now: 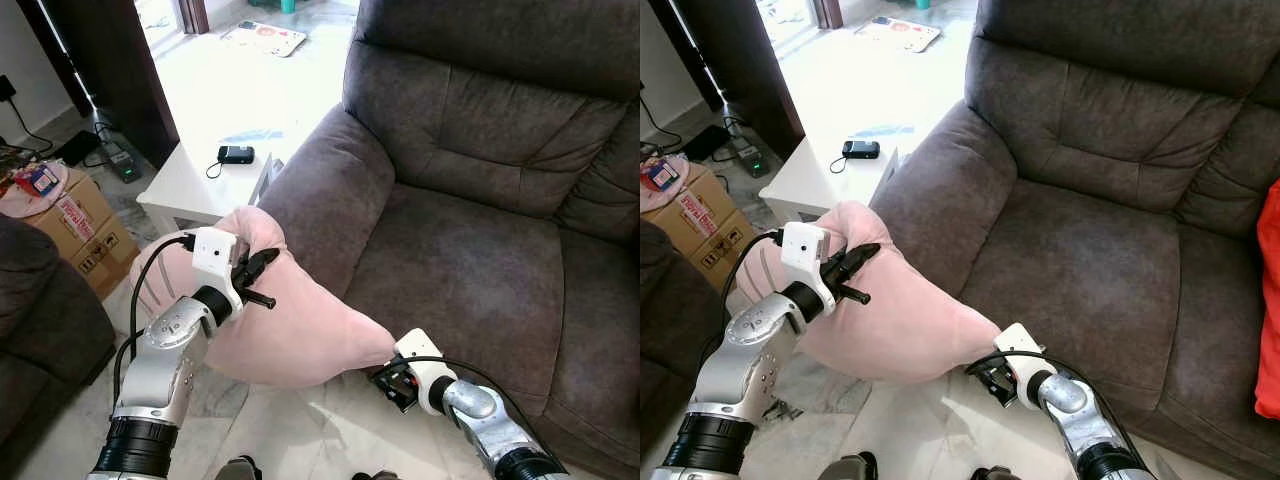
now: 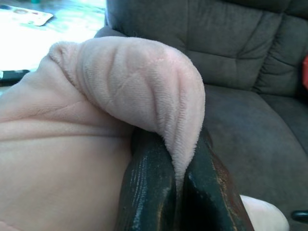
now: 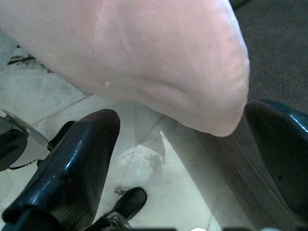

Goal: Move the pillow to the sofa from floor

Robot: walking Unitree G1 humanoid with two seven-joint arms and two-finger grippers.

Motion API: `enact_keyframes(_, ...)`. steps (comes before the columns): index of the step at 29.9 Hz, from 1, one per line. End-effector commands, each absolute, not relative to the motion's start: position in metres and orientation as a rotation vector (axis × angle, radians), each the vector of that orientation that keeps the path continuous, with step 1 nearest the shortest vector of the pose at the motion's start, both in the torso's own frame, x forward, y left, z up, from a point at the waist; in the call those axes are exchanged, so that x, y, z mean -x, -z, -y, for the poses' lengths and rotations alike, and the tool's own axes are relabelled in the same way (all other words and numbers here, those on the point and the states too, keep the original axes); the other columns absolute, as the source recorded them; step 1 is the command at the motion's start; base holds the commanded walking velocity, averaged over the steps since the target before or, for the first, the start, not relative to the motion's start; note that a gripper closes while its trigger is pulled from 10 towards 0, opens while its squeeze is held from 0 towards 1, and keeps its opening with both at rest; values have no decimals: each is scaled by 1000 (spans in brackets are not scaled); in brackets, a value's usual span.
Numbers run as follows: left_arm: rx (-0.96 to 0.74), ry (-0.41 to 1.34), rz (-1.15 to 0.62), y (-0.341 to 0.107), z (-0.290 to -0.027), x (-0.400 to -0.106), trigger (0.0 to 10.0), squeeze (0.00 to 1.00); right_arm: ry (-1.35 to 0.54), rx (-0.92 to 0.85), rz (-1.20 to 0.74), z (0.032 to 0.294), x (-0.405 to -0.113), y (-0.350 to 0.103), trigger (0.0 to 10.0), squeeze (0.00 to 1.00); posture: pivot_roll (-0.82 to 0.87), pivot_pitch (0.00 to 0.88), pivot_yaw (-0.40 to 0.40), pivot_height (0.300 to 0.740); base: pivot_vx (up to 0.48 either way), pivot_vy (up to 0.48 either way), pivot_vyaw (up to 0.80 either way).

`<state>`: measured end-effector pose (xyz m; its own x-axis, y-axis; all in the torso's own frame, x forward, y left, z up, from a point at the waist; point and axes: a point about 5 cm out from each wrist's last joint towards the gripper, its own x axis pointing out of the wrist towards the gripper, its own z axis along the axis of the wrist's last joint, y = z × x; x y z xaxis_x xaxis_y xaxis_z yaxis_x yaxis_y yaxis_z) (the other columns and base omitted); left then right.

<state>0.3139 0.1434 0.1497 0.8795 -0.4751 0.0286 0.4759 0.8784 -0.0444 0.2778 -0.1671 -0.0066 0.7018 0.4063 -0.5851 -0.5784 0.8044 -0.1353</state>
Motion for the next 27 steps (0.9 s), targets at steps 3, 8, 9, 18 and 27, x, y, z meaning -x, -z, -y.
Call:
enact_keyframes(3, 62, 607, 122, -176, -133, -308, 10000, 0, -578, 331, -605, 169, -272, 13, 10000, 0, 96, 125, -14, 740, 0, 0, 0)
enact_keyframes(8, 65, 657, 106, -175, -132, -304, 10000, 0, -554, 347, -602, 172, -272, 13, 10000, 0, 98, 127, -17, 740, 0, 0, 0)
enact_keyframes(9, 64, 666, 103, -175, -132, -303, 10000, 0, -545, 351, -600, 173, -273, 13, 10000, 0, 98, 127, -17, 740, 0, 0, 0)
enact_keyframes(18, 61, 725, 77, -174, -128, -299, 10000, 0, -465, 382, -578, 183, -280, 7, 10000, 0, 98, 131, -17, 740, 0, 0, 0)
enact_keyframes(27, 63, 748, 79, -177, -127, -298, 10000, 0, -516, 387, -663, 184, -269, 19, 10000, 0, 108, 131, -20, 740, 0, 0, 0)
